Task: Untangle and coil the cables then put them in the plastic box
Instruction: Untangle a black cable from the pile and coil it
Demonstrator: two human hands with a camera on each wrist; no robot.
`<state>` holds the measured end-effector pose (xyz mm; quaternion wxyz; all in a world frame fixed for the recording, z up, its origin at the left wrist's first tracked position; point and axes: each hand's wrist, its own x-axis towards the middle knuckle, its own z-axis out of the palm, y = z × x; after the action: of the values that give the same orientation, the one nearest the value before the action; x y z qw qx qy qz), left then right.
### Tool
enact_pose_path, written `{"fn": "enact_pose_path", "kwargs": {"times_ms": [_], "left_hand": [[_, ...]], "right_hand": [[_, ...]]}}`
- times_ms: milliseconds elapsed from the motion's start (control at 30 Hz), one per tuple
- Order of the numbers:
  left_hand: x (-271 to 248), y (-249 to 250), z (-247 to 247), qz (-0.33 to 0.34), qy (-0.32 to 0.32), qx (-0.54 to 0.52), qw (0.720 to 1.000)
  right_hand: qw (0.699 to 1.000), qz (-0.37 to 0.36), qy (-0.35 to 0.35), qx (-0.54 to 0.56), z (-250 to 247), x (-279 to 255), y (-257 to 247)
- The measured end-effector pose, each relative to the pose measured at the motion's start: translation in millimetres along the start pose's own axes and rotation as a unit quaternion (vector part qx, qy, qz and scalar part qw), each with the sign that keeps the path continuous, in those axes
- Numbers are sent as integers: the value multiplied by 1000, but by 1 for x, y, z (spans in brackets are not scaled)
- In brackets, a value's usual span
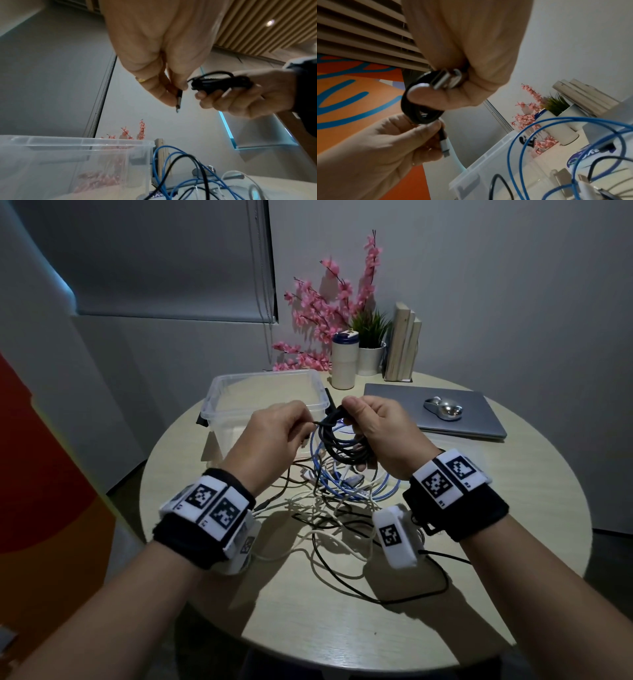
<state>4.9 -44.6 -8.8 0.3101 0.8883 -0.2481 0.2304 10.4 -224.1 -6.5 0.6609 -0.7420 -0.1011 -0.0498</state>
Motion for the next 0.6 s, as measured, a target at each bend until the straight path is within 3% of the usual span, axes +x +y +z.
{"fn": "enact_pose_path", "kwargs": {"times_ms": [100, 167, 267, 467, 600], "left_hand": [[-3, 6, 13, -82, 8, -121, 989], [-4, 10, 17, -141, -5, -251, 958], [-5, 13, 16, -176, -34, -390, 903], [-10, 17, 11, -177, -54, -466, 865], [-11, 17, 12, -202, -61, -461, 862]], "right_hand": [[1000, 2, -3, 20, 4, 0, 0], [1000, -7, 1, -2, 4, 0, 0], [999, -15, 19, -27, 0, -2, -1], [997, -32, 36, -62, 4, 1, 5], [994, -43, 46, -92, 8, 2, 14]]}}
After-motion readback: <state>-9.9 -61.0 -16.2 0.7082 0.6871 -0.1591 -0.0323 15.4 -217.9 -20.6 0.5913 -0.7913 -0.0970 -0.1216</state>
